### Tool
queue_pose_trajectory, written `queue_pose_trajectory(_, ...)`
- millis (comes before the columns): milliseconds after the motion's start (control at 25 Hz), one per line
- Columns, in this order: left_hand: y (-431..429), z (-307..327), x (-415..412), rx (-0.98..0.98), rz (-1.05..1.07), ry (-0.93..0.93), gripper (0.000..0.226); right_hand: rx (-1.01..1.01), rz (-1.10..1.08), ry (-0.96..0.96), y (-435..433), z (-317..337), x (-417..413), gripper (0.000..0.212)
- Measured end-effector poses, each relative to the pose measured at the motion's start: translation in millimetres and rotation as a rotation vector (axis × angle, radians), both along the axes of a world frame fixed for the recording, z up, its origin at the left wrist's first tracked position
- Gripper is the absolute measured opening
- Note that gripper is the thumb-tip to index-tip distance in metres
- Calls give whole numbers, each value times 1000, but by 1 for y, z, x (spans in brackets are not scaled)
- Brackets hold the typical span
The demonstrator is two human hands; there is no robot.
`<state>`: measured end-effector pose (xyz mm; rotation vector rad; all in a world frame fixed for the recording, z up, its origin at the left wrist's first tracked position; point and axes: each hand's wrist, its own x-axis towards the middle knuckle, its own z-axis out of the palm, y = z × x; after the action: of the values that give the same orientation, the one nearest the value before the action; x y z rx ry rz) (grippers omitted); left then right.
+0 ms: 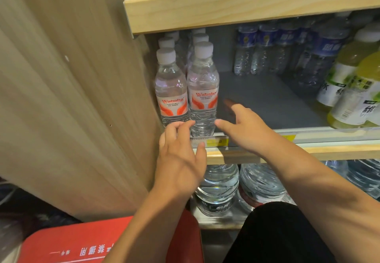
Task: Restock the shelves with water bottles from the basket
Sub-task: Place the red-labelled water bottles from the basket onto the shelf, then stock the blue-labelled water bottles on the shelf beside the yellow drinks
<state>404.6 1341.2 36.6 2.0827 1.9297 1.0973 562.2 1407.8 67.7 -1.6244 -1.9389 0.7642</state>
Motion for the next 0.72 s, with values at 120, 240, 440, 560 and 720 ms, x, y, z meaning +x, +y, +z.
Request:
queue_pose_trajectory(120, -3, 0, 1, 19, -79, 170, 52, 249, -44, -369, -29, -9, 34, 66)
queue_pose_trajectory(240, -8, 4, 17, 2, -156, 306, 55, 415, -83, -599, -61, -15, 66, 69)
queue_pose_trajectory(440, -12, 15, 64, -22, -328, 469, 61, 386, -193, -767, -107, -20, 120, 70)
queue_pose_trajectory(560, -15, 20, 105, 0, -432, 487, 64, 368, -287, -804, -137, -19, 161, 70)
queue_pose_trajectory(720, -24, 19, 177, 17, -608, 465, 65, 302, -456, -848, -188, -23, 231, 68)
